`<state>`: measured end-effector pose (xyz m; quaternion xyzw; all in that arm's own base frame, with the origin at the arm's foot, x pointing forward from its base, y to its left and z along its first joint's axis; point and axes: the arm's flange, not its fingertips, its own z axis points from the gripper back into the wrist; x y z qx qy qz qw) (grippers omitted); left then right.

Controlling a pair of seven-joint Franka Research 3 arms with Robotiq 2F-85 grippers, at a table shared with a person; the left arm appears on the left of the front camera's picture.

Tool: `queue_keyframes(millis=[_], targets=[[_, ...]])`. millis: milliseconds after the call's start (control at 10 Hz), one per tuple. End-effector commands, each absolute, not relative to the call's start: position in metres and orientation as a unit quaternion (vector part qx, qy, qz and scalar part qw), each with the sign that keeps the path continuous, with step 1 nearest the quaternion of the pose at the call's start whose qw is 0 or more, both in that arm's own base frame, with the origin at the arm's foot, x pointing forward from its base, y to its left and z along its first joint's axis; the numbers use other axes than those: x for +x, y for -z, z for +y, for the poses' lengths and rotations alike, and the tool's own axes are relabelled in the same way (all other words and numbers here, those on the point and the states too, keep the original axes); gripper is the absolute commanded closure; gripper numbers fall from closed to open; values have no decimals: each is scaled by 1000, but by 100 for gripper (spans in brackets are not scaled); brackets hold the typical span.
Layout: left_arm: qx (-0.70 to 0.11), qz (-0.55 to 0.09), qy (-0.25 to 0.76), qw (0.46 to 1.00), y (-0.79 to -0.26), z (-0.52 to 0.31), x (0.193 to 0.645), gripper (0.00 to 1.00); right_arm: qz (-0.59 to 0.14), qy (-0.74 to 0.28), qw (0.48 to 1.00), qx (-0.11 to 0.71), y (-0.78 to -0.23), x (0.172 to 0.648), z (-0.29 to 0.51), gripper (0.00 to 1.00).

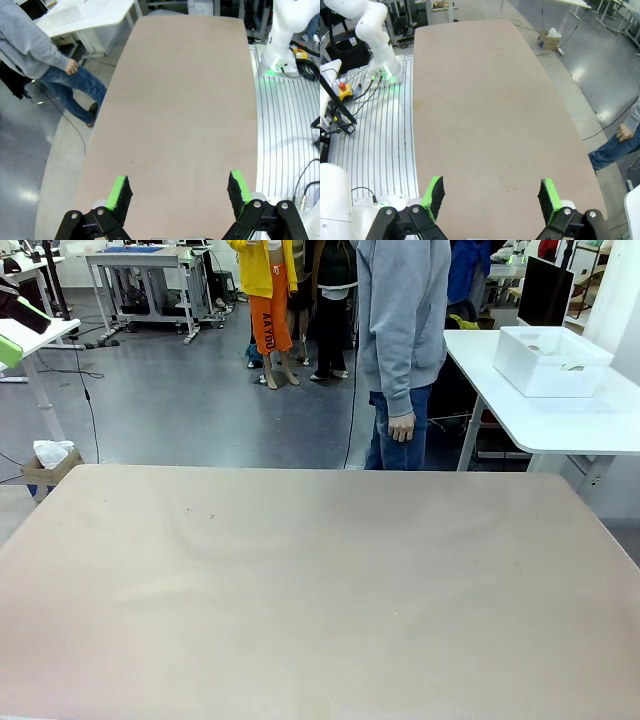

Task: Stack the cups and store them in the basket.
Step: Place the stack of Reusable plastic cups into the Pantry Basket.

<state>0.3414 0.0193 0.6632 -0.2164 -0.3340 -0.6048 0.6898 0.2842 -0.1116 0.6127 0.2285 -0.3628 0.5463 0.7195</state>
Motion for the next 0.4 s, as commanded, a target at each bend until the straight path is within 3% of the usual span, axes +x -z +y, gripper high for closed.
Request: queue_keyframes(millis=[0,300], targets=[[-220,-332,604,690,-666,20,342,0,-371,-553,710,230,-614,285,-113,0],[-220,-332,604,690,-666,20,342,0,-371,-553,710,230,-614,285,-113,0]])
